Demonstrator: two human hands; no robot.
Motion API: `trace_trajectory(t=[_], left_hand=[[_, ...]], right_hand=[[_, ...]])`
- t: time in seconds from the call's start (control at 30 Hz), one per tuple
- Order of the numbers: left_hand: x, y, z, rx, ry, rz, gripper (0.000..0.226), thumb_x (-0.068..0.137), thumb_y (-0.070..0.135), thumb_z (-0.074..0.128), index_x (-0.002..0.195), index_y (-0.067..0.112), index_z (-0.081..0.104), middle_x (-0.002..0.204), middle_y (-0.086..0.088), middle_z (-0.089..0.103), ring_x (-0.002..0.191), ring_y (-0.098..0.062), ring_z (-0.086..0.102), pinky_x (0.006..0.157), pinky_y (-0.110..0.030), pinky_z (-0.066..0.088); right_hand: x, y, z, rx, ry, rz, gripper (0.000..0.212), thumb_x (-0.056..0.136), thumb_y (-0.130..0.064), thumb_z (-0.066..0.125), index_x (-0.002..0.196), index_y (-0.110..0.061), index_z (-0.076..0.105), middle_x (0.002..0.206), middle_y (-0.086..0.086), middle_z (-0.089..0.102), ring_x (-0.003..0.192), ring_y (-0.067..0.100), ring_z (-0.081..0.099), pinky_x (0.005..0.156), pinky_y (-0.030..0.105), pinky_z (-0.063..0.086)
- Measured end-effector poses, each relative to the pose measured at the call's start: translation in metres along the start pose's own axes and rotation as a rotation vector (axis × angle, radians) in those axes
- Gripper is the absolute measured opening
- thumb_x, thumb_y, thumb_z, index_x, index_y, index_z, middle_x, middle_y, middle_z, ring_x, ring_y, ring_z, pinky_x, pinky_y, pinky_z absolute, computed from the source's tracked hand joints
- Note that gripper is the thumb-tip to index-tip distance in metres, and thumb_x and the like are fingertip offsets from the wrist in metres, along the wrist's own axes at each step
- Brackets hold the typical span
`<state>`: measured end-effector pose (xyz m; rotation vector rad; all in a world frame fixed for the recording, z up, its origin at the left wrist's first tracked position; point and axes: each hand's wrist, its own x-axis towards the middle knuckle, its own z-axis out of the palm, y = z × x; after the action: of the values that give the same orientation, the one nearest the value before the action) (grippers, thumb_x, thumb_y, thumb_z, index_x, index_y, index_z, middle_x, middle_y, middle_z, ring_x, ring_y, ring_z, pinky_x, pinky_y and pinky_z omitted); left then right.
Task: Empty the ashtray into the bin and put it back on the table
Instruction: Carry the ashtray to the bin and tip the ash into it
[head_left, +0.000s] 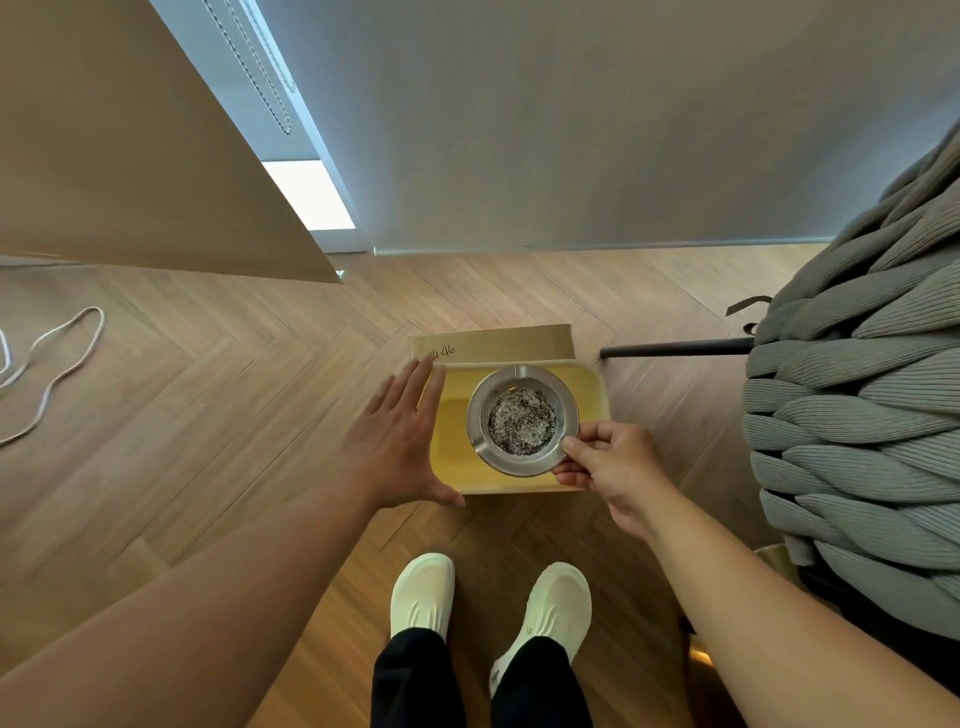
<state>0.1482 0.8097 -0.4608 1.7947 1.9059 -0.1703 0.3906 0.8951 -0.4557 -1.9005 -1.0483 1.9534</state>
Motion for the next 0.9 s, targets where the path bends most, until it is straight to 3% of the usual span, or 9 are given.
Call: trace_trajectory(t=[0.4, 0.63, 0.8, 0.9], left_hand=[[0.001, -0.011, 0.005, 0.001, -0.016, -0.021, 0.159, 0.046, 0.083, 0.072, 0.149, 0.014, -0.028, 0.163, -0.007, -0.022, 0.15, -0.023, -0.015, 0.123, -0.038, 0.001], [0.002, -0.011, 0.005, 0.015, -0.02, -0.023, 0.157, 0.048, 0.081, 0.073, 0.15, 0.013, -0.024, 0.164, -0.007, -0.017, 0.151, -0.024, -0.011, 0.123, -0.039, 0.002], [0.002, -0.011, 0.006, 0.004, -0.025, -0.024, 0.158, 0.047, 0.08, 0.075, 0.15, 0.013, -0.025, 0.164, -0.007, -0.017, 0.151, -0.024, -0.011, 0.123, -0.041, 0.004], [0.002, -0.012, 0.007, 0.005, -0.016, -0.026, 0.157, 0.048, 0.08, 0.074, 0.15, 0.015, -0.027, 0.163, -0.007, -0.018, 0.151, -0.024, -0.011, 0.123, -0.04, 0.003]], right_hand=[[0.003, -0.005, 0.002, -0.047, 0.024, -0.034, 0.006, 0.092, 0.002, 0.062, 0.098, 0.003, 0.063, 0.073, 0.016, 0.068, 0.057, 0.018, 0.065, 0.054, 0.022, 0.058], [0.008, -0.009, 0.004, -0.143, 0.089, -0.143, 0.008, 0.091, 0.0, 0.065, 0.099, 0.0, 0.065, 0.078, 0.016, 0.07, 0.061, 0.02, 0.068, 0.057, 0.024, 0.06], [0.009, -0.013, 0.006, -0.36, 0.19, -0.354, 0.013, 0.087, -0.005, 0.071, 0.08, -0.015, 0.068, 0.072, 0.003, 0.071, 0.06, 0.014, 0.071, 0.064, 0.031, 0.061], [0.001, -0.016, 0.008, -0.593, 0.2, -0.64, 0.012, 0.084, -0.011, 0.073, 0.077, -0.02, 0.07, 0.069, -0.012, 0.066, 0.07, 0.006, 0.066, 0.061, 0.016, 0.051]])
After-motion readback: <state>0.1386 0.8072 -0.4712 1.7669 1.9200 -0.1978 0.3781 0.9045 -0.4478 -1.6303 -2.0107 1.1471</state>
